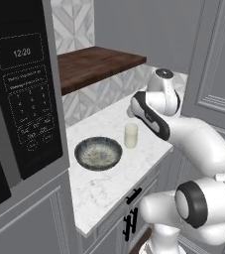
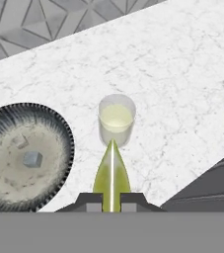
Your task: Grab a lemon wedge from the fridge and one ice cube from the ice bowl, and put them in the glass of lemonade.
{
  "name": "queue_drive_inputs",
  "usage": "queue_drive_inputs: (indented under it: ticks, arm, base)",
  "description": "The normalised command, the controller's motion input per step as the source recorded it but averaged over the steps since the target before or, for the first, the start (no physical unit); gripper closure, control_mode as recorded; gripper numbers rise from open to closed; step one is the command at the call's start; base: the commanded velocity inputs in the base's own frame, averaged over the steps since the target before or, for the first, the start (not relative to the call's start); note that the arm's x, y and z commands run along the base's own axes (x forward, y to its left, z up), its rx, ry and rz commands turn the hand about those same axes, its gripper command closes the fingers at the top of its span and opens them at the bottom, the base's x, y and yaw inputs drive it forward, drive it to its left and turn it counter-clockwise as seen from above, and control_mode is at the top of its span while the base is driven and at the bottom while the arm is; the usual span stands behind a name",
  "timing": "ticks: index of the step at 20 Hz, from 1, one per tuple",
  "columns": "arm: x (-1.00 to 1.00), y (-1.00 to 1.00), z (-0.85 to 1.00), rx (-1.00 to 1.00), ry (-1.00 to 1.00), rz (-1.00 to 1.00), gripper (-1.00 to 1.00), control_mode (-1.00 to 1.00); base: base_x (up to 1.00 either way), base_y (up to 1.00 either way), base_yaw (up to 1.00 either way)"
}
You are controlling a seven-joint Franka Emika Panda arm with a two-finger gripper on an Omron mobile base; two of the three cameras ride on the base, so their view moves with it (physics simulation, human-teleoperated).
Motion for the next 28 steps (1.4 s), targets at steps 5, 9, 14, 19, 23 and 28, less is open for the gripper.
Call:
queue_drive_inputs:
  ticks: [5, 9, 14, 19, 23, 28]
  arm:
    - [0.07, 0.00, -0.11, -0.05, 0.05, 0.00, 1.00, -1.00]
    - [0.06, 0.00, -0.14, -0.06, 0.03, 0.00, 1.00, -1.00]
    - [0.03, 0.00, -0.10, -0.05, 0.03, 0.00, 1.00, -1.00]
    - [0.13, 0.00, 0.00, -0.01, 0.05, 0.00, 1.00, -1.00]
    - [0.42, 0.00, 0.00, 0.00, 0.11, 0.00, 1.00, -1.00]
    - [0.22, 0.00, 0.03, 0.00, 0.05, 0.03, 1.00, -1.00]
  base:
    - [0.00, 0.00, 0.00]
    - [0.00, 0.00, 0.00]
    - [0.00, 0.00, 0.00]
    - [0.00, 0.00, 0.00]
    - [0.00, 0.00, 0.00]
    - [0.00, 0.00, 0.00]
